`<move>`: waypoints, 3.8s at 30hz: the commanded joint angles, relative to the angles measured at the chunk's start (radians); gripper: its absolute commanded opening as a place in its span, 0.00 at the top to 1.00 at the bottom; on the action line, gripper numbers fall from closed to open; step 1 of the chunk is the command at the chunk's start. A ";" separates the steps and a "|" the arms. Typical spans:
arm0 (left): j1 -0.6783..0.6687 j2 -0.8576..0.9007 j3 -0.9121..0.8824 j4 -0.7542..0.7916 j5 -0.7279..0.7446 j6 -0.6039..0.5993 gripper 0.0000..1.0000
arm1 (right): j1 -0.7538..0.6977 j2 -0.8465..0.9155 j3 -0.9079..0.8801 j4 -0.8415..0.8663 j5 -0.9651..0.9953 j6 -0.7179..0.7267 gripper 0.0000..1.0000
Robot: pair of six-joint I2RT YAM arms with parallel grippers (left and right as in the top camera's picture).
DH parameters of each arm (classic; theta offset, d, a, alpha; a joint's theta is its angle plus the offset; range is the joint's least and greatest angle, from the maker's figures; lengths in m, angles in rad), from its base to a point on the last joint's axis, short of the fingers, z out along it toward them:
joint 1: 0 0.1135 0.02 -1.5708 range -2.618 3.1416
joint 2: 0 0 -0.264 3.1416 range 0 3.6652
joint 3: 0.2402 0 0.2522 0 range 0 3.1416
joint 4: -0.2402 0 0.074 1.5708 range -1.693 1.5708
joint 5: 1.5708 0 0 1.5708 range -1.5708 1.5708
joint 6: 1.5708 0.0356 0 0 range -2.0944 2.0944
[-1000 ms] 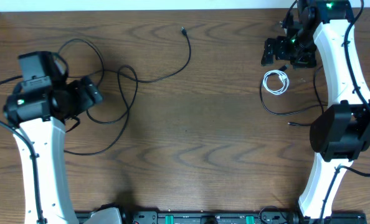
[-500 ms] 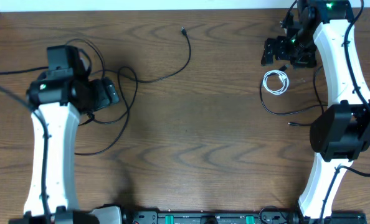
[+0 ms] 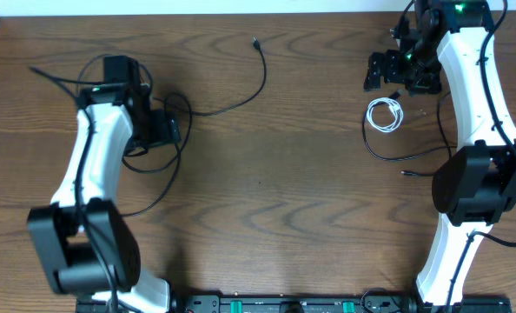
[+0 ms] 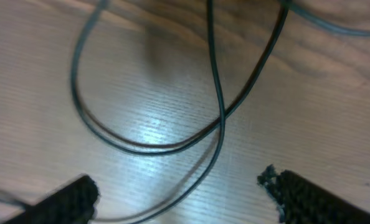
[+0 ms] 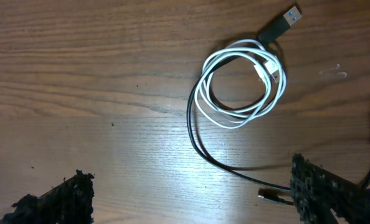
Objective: Untangle cables
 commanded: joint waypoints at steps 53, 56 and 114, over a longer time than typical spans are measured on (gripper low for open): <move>-0.035 0.301 -0.020 0.193 -0.050 0.056 0.88 | 0.007 0.001 -0.006 0.017 -0.006 -0.013 0.01; -0.032 0.300 -0.019 0.217 -0.121 0.002 0.92 | 0.007 0.001 -0.006 0.004 -0.006 -0.013 0.01; 0.066 0.250 0.085 0.753 0.100 -0.108 0.48 | 0.007 0.001 -0.006 -0.029 -0.006 -0.013 0.01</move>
